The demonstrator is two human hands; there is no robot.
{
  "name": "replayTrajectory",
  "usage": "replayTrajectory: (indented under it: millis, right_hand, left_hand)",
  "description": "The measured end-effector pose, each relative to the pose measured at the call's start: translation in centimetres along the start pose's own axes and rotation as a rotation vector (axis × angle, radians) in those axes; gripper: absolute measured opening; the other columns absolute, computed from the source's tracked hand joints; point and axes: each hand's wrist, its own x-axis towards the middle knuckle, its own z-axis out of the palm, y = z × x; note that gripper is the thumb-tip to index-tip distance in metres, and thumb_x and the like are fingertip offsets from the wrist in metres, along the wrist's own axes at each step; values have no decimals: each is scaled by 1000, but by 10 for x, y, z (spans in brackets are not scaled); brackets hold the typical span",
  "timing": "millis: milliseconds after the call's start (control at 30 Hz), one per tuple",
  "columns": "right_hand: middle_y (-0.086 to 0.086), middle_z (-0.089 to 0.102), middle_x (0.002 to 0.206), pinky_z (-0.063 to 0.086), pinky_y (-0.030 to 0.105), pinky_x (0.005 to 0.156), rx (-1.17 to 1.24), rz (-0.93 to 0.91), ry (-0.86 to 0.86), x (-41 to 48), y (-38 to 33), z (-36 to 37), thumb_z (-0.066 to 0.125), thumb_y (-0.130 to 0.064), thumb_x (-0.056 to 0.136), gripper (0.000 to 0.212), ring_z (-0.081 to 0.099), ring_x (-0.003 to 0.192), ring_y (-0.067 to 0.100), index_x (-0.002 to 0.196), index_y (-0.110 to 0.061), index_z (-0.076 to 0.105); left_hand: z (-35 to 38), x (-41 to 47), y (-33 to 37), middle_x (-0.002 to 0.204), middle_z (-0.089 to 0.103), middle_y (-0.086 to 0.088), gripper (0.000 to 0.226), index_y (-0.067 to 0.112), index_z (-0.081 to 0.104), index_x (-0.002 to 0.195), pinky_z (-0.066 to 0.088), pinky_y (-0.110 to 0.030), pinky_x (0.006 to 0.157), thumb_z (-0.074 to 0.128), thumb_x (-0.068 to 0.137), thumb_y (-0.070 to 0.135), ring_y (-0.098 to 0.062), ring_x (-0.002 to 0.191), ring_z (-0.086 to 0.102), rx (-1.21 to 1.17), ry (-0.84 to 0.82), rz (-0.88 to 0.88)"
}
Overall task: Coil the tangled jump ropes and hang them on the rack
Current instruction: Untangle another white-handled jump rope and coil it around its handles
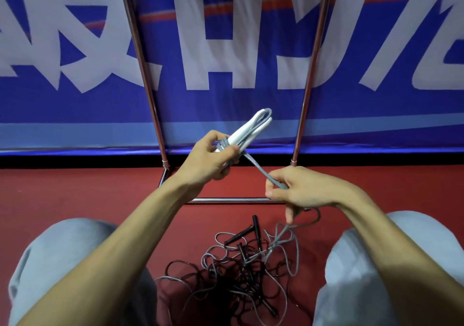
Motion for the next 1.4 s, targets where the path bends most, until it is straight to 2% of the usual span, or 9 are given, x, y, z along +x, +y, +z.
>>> replayTrajectory:
  millis: [133,233,367,633,767,967,1167,1233,1400]
  right_hand:
    - [-4,53,58,50,17,53,-236,-120,34,-3,-1,-1,56,-16,93,3,57,50,4,95,-15,58]
    - [-10,52,60,40,10,57,-374,-275,130,-4,-5,0,55,-16,94,6,52,53,-1,93,-19,60]
    - [-6,63,69,49,30,67,-438,-371,272,2,2,-2,53,-22,95,12,58,64,6,88,-24,63]
    - [-7,71,71,52,39,70,-240,-262,752,6,14,-8,73,-46,75,20,62,72,16,80,-27,74]
    - [-9,58,48,47,31,58,-95,-126,799,10,12,-9,79,-59,58,38,51,54,10,63,-22,72]
    - [-9,53,46,36,15,49,341,-38,626,13,7,-13,83,-37,67,37,43,46,3,60,-5,66]
    - [2,43,53,21,22,44,587,-104,530,16,0,-7,55,-25,95,34,29,41,8,67,-9,64]
    - [1,43,54,20,19,39,634,-160,450,14,-3,-6,50,-31,98,37,27,37,7,74,-6,64]
    - [0,40,51,31,19,35,520,-160,157,3,-4,-2,47,-22,99,23,42,36,11,86,-6,58]
  left_hand:
    - [-9,7,-15,72,60,-8,21,16,50,93,39,-30,51,69,85,18,-17,52,47,471,72,98]
    - [-8,7,-21,75,64,-11,28,16,50,96,41,-34,59,73,80,19,-21,59,48,740,22,192]
    - [-9,4,-20,72,55,6,32,22,46,94,35,-34,58,72,76,18,-24,68,49,1034,-121,249]
    - [2,-7,-15,88,55,10,34,30,64,102,45,-32,68,70,74,47,-16,88,56,1251,-354,343]
    - [2,-11,-13,73,57,8,54,31,63,83,45,-36,61,58,64,81,-10,70,52,1179,-368,372]
    - [3,-21,4,56,46,3,15,20,62,69,29,-22,48,71,73,31,-8,51,35,748,-405,328]
    - [10,-18,16,60,61,-15,32,19,60,115,27,-21,41,55,85,9,-20,41,40,29,-119,95]
    - [9,-15,17,63,60,-18,42,28,55,128,27,-23,43,48,92,9,-21,43,41,-69,-74,67]
    - [8,-12,12,68,60,-16,22,14,65,109,30,-23,45,50,93,12,-23,47,46,-37,-44,28]
